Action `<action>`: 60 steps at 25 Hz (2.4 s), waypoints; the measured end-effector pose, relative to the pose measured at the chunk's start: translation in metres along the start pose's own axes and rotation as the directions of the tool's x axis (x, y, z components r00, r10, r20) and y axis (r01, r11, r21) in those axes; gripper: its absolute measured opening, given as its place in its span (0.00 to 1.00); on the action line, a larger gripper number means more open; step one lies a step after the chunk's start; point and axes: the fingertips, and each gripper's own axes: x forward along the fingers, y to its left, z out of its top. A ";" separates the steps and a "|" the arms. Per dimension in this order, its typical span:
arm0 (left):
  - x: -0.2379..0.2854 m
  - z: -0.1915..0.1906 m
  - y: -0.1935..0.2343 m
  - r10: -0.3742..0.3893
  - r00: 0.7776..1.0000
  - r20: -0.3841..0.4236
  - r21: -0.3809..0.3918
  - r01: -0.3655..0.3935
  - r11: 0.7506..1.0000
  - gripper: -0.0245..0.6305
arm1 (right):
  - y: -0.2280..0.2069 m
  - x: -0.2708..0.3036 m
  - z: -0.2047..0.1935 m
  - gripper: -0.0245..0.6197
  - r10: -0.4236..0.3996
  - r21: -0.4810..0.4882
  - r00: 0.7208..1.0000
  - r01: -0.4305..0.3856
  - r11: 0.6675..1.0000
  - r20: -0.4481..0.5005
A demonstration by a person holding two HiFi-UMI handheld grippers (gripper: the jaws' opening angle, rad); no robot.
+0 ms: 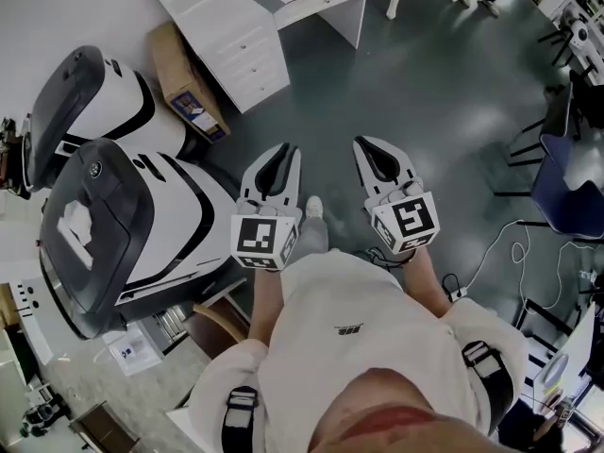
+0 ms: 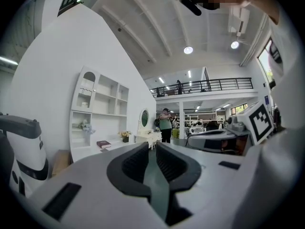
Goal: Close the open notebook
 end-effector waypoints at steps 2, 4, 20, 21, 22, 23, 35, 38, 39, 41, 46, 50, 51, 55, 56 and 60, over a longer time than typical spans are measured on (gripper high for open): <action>0.009 0.000 0.004 0.001 1.000 -0.006 0.000 -0.001 1.000 0.04 | -0.006 0.008 0.001 0.03 0.001 0.001 1.000 -0.001 1.000 0.001; 0.022 0.001 0.015 0.002 1.000 -0.013 -0.003 -0.002 1.000 0.04 | -0.013 0.023 0.002 0.03 0.002 0.005 1.000 -0.002 1.000 -0.002; 0.116 0.012 0.115 -0.036 0.999 -0.021 -0.012 0.035 0.999 0.04 | -0.052 0.151 0.010 0.03 -0.034 -0.004 0.999 0.034 0.999 -0.039; 0.120 0.013 0.120 -0.040 0.999 -0.018 -0.012 0.040 0.999 0.04 | -0.053 0.158 0.011 0.03 -0.039 -0.007 0.998 0.038 0.999 -0.040; 0.125 0.014 0.125 -0.044 0.999 -0.016 -0.011 0.044 0.999 0.04 | -0.055 0.164 0.012 0.03 -0.043 -0.009 0.998 0.043 0.999 -0.040; 0.129 0.015 0.130 -0.048 0.999 -0.015 -0.012 0.048 0.999 0.04 | -0.057 0.169 0.012 0.03 -0.048 -0.011 0.998 0.047 0.999 -0.041; 0.180 0.008 0.150 -0.085 0.996 -0.033 -0.028 0.084 0.996 0.04 | -0.088 0.207 0.007 0.03 -0.078 -0.006 0.995 0.078 0.997 -0.067; 0.192 0.008 0.156 -0.076 0.997 -0.032 -0.025 0.076 0.997 0.04 | -0.096 0.217 0.007 0.03 -0.072 -0.008 0.996 0.072 0.997 -0.061; 0.197 0.008 0.159 -0.074 0.997 -0.031 -0.024 0.074 0.997 0.04 | -0.100 0.222 0.007 0.03 -0.071 -0.008 0.996 0.071 0.997 -0.060; 0.206 0.009 0.164 -0.071 0.997 -0.027 -0.023 0.071 0.997 0.04 | -0.107 0.230 0.007 0.03 -0.070 -0.009 0.996 0.069 0.998 -0.059; 0.231 0.012 0.174 -0.054 0.998 -0.028 -0.020 0.053 0.998 0.04 | -0.128 0.251 0.012 0.03 -0.057 -0.017 0.997 0.056 0.998 -0.049; 0.247 0.021 0.169 -0.034 0.999 -0.031 -0.021 0.033 0.999 0.04 | -0.147 0.255 0.019 0.03 -0.036 -0.013 0.999 0.035 0.999 -0.040; 0.253 0.021 0.169 -0.029 0.999 -0.033 -0.022 0.029 0.999 0.04 | -0.152 0.259 0.019 0.03 -0.031 -0.012 0.999 0.030 0.999 -0.041; 0.280 0.018 0.177 -0.013 0.999 -0.045 -0.029 0.012 1.000 0.04 | -0.174 0.281 0.016 0.03 -0.014 -0.003 0.999 0.014 1.000 -0.044; 0.288 0.018 0.180 -0.009 0.999 -0.048 -0.032 0.008 0.999 0.04 | -0.180 0.286 0.015 0.03 -0.010 -0.001 0.999 0.010 1.000 -0.046; 0.315 0.018 0.187 0.000 0.998 -0.060 -0.042 -0.002 0.999 0.04 | -0.202 0.305 0.014 0.03 -0.001 0.002 0.998 0.001 1.000 -0.057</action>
